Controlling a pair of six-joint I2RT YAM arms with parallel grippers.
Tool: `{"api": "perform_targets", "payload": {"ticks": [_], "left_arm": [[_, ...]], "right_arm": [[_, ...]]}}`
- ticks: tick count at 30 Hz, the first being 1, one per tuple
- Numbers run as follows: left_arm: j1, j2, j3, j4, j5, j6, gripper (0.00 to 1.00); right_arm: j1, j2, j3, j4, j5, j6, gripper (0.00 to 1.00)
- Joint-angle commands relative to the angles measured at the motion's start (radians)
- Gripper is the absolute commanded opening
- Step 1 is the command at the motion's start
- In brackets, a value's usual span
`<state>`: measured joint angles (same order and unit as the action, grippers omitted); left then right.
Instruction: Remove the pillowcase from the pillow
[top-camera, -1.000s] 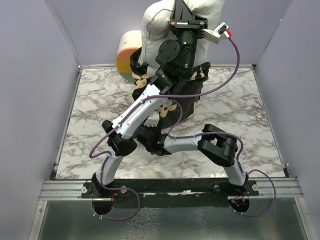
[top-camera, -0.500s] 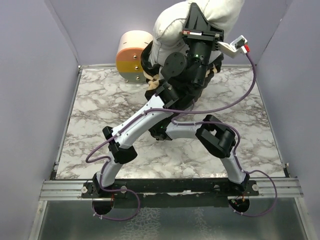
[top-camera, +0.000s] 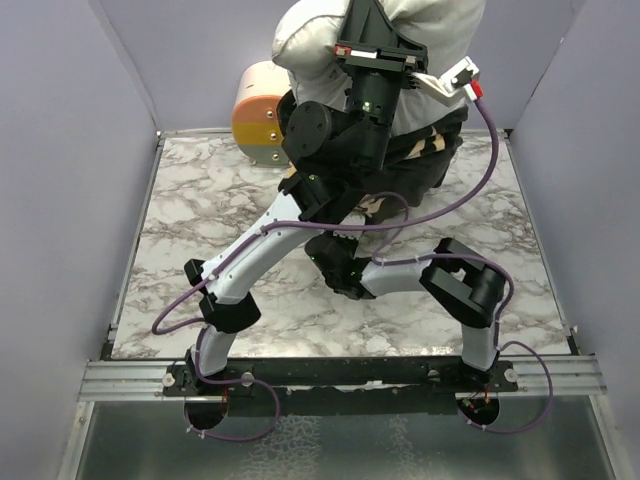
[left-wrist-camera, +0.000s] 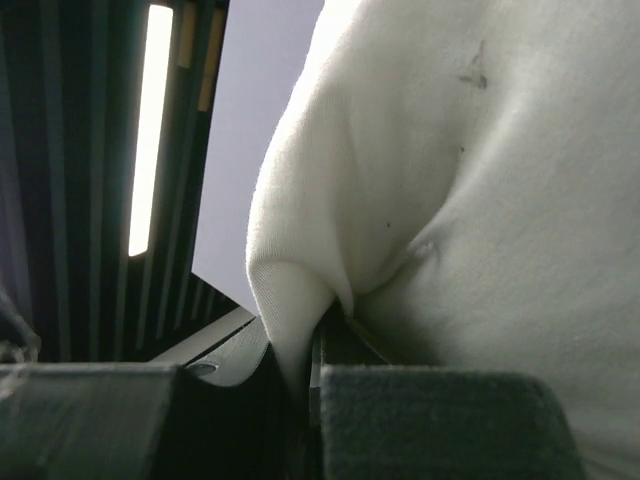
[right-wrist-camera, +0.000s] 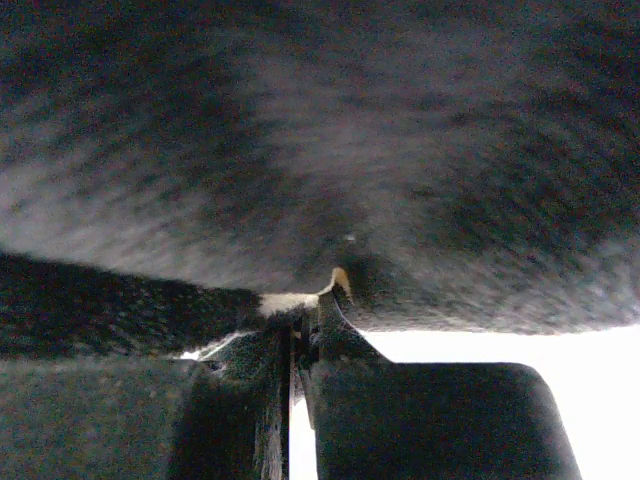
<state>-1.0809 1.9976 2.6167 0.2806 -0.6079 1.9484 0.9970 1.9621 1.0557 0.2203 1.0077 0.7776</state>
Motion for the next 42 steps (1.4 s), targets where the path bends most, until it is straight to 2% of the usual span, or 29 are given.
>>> {"api": "perform_targets", "payload": {"ticks": [1, 3, 6, 10, 16, 21, 25, 35, 42], "left_arm": [[0.044, -0.086, 0.047, 0.148, 0.195, 0.073, 0.00], [0.064, -0.074, 0.066, 0.147, 0.254, 0.089, 0.00], [0.085, -0.060, 0.098, 0.169, 0.378, 0.123, 0.00], [0.094, -0.100, 0.090, 0.223, 0.487, 0.123, 0.00], [0.191, -0.186, 0.080, 0.234, 0.515, 0.039, 0.00], [0.292, -0.280, 0.036, 0.216, 0.499, -0.054, 0.00], [0.336, -0.295, 0.050, 0.198, 0.528, -0.063, 0.00], [0.346, -0.356, 0.060, 0.185, 0.585, -0.032, 0.00], [0.346, -0.365, 0.065, 0.165, 0.616, -0.007, 0.00]], "right_arm": [[0.009, -0.091, -0.153, 0.156, 0.007, -0.104, 0.01], [0.012, -0.116, -0.186, 0.071, -0.022, -0.020, 0.01], [0.003, -0.147, -0.223, -0.127, -0.097, 0.263, 0.01], [-0.013, -0.182, -0.314, -0.174, -0.233, 0.476, 0.01], [-0.038, -0.186, -0.346, -0.282, -0.282, 0.571, 0.01], [-0.072, -0.208, -0.438, -0.261, -0.344, 0.643, 0.01], [-0.090, -0.219, -0.487, -0.271, -0.377, 0.707, 0.01], [-0.247, -0.312, -0.717, -0.152, -0.561, 0.860, 0.01], [-0.300, -0.321, -0.776, -0.109, -0.610, 0.898, 0.01]]}}
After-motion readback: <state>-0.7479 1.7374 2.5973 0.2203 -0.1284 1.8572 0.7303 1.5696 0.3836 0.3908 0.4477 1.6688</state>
